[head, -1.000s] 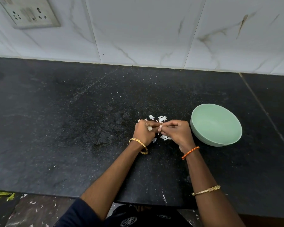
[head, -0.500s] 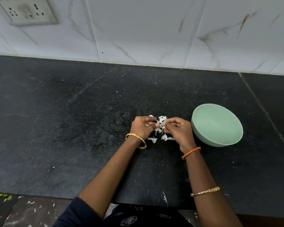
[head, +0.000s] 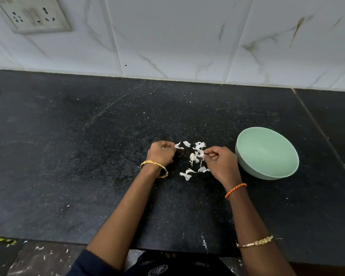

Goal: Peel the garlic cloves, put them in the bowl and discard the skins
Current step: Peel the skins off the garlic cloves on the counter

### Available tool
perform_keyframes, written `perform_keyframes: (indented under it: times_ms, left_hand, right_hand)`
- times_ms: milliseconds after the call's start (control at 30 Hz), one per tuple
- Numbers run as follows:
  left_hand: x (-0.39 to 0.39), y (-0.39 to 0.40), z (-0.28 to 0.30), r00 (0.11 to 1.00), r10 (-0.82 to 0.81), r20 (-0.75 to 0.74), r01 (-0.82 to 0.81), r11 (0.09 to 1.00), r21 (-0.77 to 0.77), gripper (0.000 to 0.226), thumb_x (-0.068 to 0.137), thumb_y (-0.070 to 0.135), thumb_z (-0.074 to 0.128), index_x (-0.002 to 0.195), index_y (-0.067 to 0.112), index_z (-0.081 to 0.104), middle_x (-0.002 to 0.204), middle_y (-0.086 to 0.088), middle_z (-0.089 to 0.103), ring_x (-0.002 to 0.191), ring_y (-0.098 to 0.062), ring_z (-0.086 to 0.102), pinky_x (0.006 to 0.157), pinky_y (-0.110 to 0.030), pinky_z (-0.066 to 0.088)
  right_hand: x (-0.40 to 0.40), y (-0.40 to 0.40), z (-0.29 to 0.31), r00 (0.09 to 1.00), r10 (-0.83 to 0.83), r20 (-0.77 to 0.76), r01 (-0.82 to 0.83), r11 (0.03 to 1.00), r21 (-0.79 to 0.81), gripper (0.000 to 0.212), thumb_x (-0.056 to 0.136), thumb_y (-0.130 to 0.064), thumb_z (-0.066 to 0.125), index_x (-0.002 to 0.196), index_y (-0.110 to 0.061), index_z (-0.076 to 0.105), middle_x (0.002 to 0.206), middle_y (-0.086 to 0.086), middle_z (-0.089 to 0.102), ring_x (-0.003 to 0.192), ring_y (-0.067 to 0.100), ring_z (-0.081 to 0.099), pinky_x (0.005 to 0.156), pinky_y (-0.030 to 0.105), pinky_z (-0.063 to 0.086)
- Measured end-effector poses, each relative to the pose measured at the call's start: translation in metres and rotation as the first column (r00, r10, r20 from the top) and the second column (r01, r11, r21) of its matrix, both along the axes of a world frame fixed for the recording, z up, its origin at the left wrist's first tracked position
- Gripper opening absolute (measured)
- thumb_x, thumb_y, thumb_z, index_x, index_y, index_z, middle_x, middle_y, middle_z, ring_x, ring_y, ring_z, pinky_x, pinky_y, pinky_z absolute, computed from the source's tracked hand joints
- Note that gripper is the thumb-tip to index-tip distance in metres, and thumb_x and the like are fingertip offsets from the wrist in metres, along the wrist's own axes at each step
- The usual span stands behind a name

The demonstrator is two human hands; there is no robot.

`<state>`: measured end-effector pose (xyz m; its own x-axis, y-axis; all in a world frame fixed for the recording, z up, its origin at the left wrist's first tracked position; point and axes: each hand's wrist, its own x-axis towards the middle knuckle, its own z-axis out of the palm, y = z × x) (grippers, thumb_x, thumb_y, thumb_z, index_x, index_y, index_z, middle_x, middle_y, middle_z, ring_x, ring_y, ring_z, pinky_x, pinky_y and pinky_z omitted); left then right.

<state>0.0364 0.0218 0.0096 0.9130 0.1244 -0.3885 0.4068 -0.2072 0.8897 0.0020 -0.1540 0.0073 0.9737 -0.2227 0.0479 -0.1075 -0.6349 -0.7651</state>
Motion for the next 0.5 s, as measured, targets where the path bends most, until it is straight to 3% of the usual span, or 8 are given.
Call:
perform_keyframes:
  times_ms: [67,167,267,333,433,500]
  left_hand:
    - [0.001,-0.003,0.001,1.0,-0.015,-0.01,0.014,0.998,-0.059,0.014,0.09,0.004,0.055,0.1,0.01,0.062,0.085,-0.002,0.06,0.069,-0.009,0.056,0.073,-0.026,0.054]
    - [0.0,-0.004,0.004,0.999,-0.054,-0.001,0.053,0.985,-0.165,0.025,0.089,-0.01,0.05,0.107,0.004,0.061,0.098,-0.005,0.062,0.085,-0.012,0.059,0.073,-0.018,0.054]
    - [0.0,-0.001,0.001,0.997,-0.066,0.041,0.071,0.992,-0.109,0.027,0.083,-0.013,0.059,0.102,0.006,0.062,0.105,-0.016,0.064,0.097,-0.024,0.063,0.088,-0.034,0.055]
    - [-0.002,0.0,0.0,0.997,-0.057,0.046,0.063,0.988,-0.142,0.031,0.083,-0.016,0.057,0.109,0.0,0.06,0.097,-0.017,0.066,0.091,-0.024,0.067,0.089,-0.037,0.055]
    - [-0.006,-0.003,0.003,0.998,-0.044,0.046,0.055,0.96,-0.273,0.032,0.086,-0.019,0.051,0.117,-0.01,0.055,0.082,-0.011,0.066,0.064,-0.007,0.069,0.07,-0.018,0.057]
    - [-0.007,-0.003,0.006,0.999,-0.026,0.024,0.033,0.933,-0.359,0.031,0.087,-0.018,0.052,0.118,-0.013,0.052,0.08,-0.013,0.066,0.059,-0.007,0.069,0.064,-0.016,0.056]
  right_hand:
    - [0.001,0.005,-0.004,0.998,0.052,-0.037,-0.053,0.998,-0.034,0.016,0.084,-0.007,0.07,0.1,-0.009,0.072,0.098,0.009,0.061,0.068,0.001,0.052,0.06,0.001,0.041]
    - [0.003,0.012,-0.008,0.999,0.034,-0.01,-0.035,0.997,-0.071,0.016,0.086,0.001,0.064,0.096,-0.008,0.073,0.1,0.009,0.059,0.069,0.003,0.051,0.063,0.003,0.038]
    - [0.004,0.018,-0.003,0.998,0.009,0.064,-0.006,0.999,-0.044,0.01,0.085,-0.001,0.065,0.09,-0.004,0.073,0.096,0.011,0.061,0.064,0.003,0.052,0.06,0.002,0.04]
    - [0.006,0.026,-0.003,0.996,0.091,0.023,-0.089,0.992,-0.09,0.013,0.084,-0.007,0.07,0.096,-0.004,0.073,0.099,0.009,0.062,0.07,0.004,0.053,0.063,0.003,0.038]
    - [0.008,0.034,-0.008,0.99,0.122,-0.071,-0.133,0.974,-0.18,0.021,0.088,-0.006,0.066,0.108,-0.007,0.071,0.111,0.009,0.06,0.085,0.011,0.056,0.073,0.012,0.037]
    - [0.01,0.033,-0.007,0.997,0.073,-0.038,-0.077,0.987,-0.138,0.021,0.087,-0.005,0.066,0.108,-0.007,0.071,0.11,0.011,0.061,0.084,0.014,0.057,0.075,0.014,0.04]
